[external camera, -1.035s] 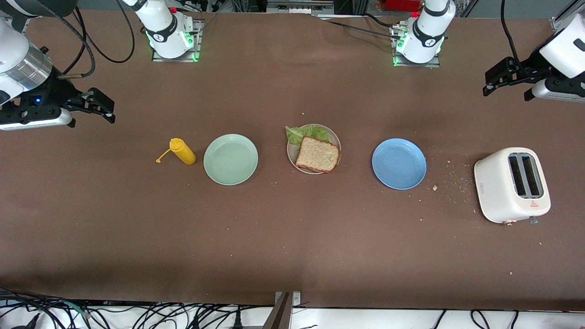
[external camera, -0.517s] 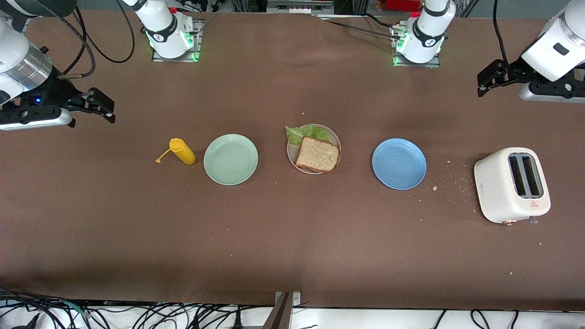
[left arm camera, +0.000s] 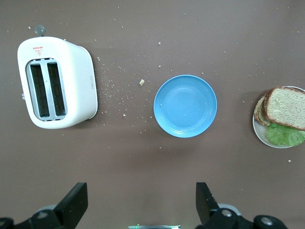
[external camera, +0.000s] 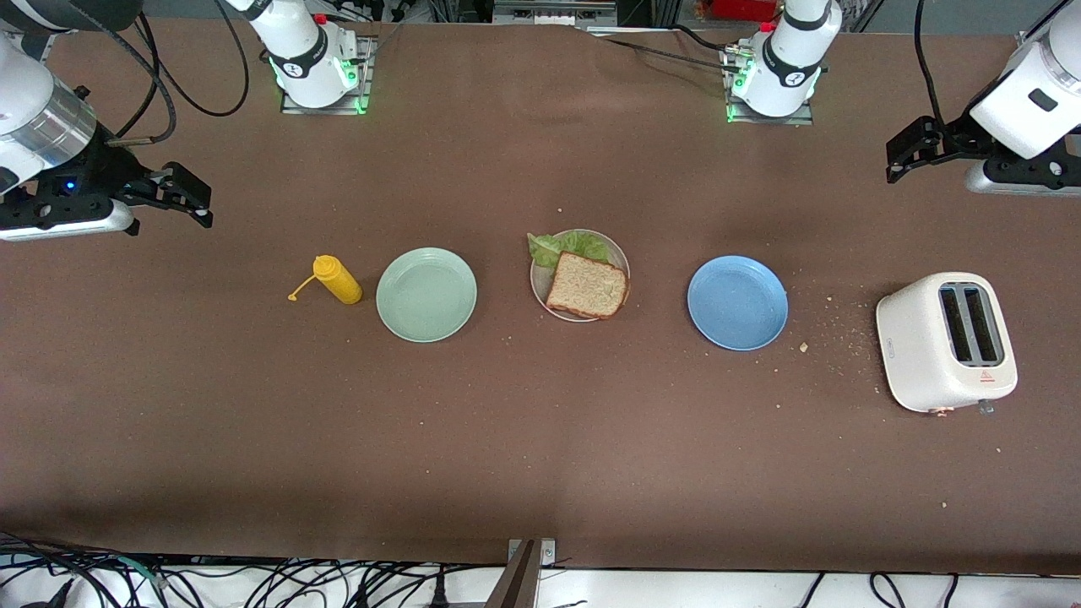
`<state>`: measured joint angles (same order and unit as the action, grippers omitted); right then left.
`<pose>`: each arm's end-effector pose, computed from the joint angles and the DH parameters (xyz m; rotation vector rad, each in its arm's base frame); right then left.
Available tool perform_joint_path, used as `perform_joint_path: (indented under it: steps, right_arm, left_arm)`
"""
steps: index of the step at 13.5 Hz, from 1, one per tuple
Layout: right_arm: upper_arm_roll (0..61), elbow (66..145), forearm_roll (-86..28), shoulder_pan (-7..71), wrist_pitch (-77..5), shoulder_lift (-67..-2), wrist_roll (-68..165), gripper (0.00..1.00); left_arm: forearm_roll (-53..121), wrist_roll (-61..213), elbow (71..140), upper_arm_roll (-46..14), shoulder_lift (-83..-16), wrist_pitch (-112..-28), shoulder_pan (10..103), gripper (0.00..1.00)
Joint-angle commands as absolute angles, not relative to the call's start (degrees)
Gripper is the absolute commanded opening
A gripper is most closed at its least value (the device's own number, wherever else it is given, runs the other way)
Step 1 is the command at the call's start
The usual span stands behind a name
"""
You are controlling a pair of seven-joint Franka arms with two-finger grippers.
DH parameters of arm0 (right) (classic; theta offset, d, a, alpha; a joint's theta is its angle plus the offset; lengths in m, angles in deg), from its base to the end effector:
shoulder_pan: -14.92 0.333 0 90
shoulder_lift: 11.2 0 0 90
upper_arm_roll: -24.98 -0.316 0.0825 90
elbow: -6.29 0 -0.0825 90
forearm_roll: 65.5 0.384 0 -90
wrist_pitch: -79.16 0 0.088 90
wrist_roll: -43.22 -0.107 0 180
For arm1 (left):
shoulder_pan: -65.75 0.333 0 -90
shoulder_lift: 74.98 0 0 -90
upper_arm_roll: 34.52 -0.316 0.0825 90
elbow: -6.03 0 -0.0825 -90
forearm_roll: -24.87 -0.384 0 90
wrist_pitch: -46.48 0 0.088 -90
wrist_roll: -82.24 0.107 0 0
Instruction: Make sandwich in beige plate with both arms
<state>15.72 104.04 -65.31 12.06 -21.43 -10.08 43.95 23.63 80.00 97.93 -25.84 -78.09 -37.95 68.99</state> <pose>0.5589 0.0638 0.5874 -3.1302 -0.1944 -0.1079 0.5248 -0.0498 0.6299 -3.1035 0.0839 0.1158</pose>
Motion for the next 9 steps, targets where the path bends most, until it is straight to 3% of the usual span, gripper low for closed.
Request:
perform_joint_path:
  steps: [1, 9]
  right_arm:
    - [15.83, 103.85, -66.12, 11.76, -20.86, -10.06, 44.36, 1.00]
    - [15.83, 104.02, -66.12, 11.76, -20.77, -10.06, 44.18, 1.00]
  left_arm:
    - [24.52, 79.34, 96.29, -25.73, -77.18, -36.93, 69.26, 1.00]
    - [24.52, 79.25, 96.29, -25.64, -77.18, -36.93, 69.09, 1.00]
